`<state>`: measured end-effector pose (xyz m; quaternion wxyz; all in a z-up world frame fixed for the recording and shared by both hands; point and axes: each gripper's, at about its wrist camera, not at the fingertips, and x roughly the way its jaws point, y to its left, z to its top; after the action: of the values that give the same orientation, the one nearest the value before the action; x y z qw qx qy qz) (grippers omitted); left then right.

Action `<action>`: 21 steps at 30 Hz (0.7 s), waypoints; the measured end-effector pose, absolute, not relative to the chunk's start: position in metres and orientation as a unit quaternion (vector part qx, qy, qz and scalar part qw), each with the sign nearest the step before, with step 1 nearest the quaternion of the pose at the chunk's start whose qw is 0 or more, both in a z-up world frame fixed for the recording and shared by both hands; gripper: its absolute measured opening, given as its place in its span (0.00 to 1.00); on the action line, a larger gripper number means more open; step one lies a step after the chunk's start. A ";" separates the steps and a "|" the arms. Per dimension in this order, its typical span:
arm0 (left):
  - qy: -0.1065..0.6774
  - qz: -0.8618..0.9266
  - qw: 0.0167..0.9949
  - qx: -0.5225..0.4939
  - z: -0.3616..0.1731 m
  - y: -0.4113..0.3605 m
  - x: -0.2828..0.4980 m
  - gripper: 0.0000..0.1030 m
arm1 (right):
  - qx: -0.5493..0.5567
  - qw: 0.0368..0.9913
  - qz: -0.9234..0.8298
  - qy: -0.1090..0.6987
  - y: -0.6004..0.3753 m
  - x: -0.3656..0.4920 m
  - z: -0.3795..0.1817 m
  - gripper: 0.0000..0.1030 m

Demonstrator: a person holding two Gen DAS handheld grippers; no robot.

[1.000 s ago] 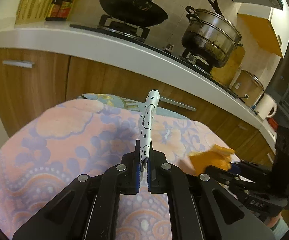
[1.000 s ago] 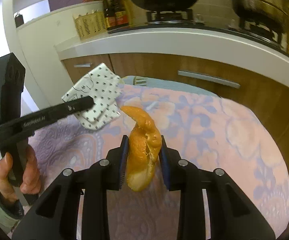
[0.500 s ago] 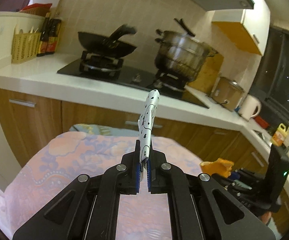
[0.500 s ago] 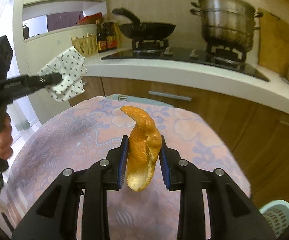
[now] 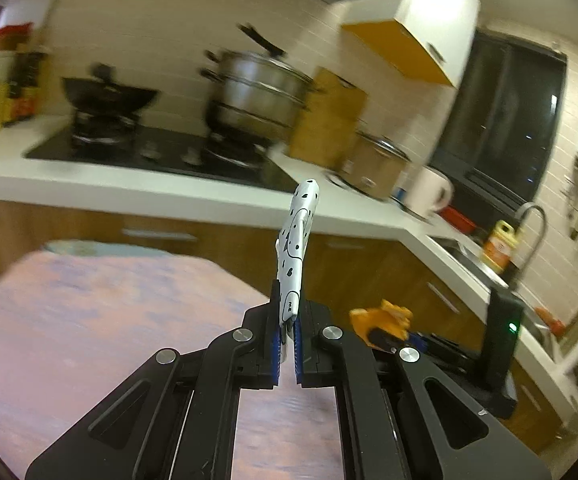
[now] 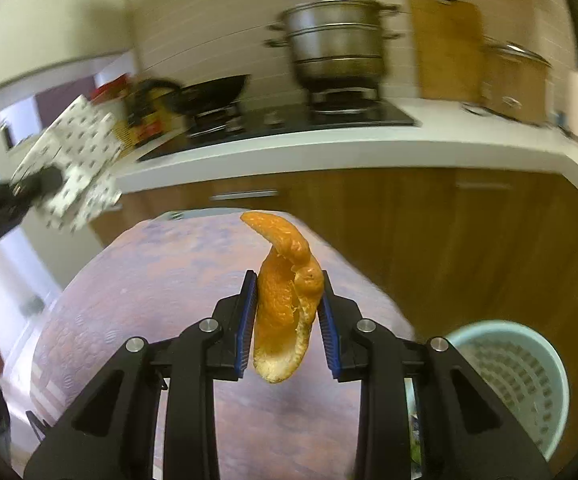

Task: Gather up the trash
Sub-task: 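Carry the wrapper and orange peel over the blue basket and open both grippers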

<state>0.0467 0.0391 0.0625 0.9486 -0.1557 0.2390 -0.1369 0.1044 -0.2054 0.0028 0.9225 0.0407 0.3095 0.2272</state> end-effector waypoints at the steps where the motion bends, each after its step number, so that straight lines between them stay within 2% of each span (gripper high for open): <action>1: 0.243 -0.148 0.946 -0.154 0.060 0.024 0.048 0.03 | 0.048 0.925 0.209 0.312 -0.220 0.105 0.001 0.26; 12: 0.304 -0.236 0.913 -0.137 0.000 -0.121 0.078 0.03 | 0.104 0.931 0.073 0.344 -0.345 0.102 -0.050 0.26; 21: 0.365 -0.269 0.880 -0.141 -0.057 -0.175 0.105 0.03 | 0.149 0.923 0.047 0.353 -0.391 0.093 -0.092 0.27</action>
<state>0.1045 -0.1750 -0.0574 0.8800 -0.1411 0.3654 -0.2688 0.0929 -0.3913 -0.0919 0.9226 0.1494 0.3525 0.0472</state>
